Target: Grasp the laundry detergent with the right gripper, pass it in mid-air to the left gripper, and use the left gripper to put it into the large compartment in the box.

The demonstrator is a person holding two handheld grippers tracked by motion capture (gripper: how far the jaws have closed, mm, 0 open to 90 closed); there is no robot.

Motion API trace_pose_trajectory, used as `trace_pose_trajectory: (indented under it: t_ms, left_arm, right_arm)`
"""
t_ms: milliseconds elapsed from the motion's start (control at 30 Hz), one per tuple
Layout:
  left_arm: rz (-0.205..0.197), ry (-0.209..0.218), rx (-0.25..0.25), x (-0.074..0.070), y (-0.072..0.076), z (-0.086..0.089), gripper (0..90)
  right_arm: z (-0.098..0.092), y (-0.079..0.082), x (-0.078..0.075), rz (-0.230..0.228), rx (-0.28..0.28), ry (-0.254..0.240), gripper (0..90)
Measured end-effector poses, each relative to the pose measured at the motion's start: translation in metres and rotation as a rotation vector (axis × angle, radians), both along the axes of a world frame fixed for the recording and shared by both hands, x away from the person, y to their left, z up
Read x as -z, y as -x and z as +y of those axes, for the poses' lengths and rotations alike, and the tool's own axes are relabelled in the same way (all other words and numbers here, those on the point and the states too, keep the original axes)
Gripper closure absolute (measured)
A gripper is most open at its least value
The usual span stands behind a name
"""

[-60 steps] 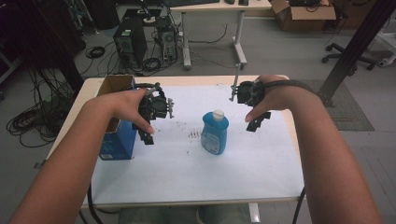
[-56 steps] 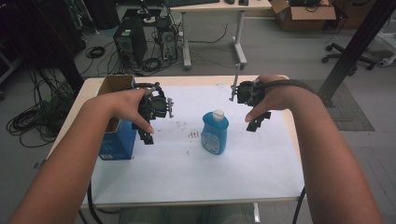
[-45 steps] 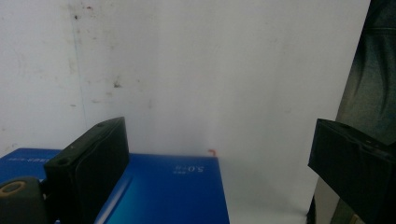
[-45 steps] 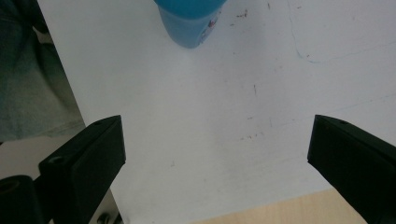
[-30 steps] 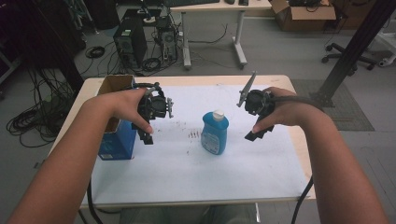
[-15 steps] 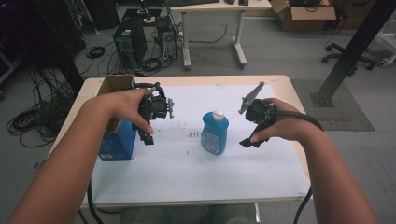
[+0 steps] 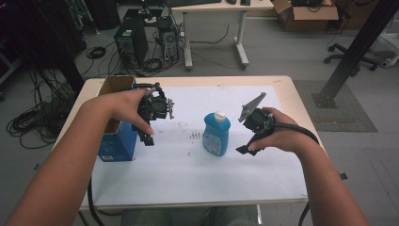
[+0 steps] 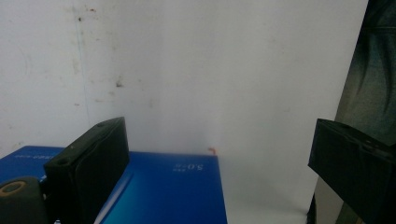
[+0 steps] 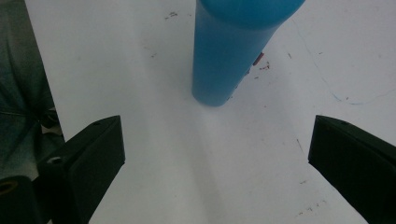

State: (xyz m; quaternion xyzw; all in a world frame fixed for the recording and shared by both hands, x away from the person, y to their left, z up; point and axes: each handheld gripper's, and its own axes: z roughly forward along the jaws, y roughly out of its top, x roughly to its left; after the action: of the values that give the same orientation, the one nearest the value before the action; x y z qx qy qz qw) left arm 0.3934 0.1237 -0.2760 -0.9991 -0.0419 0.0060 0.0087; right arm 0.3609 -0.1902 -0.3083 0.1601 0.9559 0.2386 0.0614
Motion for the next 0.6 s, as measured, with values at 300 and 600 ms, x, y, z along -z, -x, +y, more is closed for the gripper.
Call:
trace_pose_trajectory:
  t_ms: [300, 600]
  left_arm:
    - [0.005, 0.001, 0.009, 0.001, 0.0, -0.004, 5.4]
    - [0.01, 0.003, 0.014, 0.002, 0.0, -0.007, 5.4]
  right_arm:
    - [0.0, 0.0, 0.017, -0.023, 0.03, -0.043, 3.5]
    - [0.001, -0.001, 0.034, -0.037, 0.056, -0.102, 3.3]
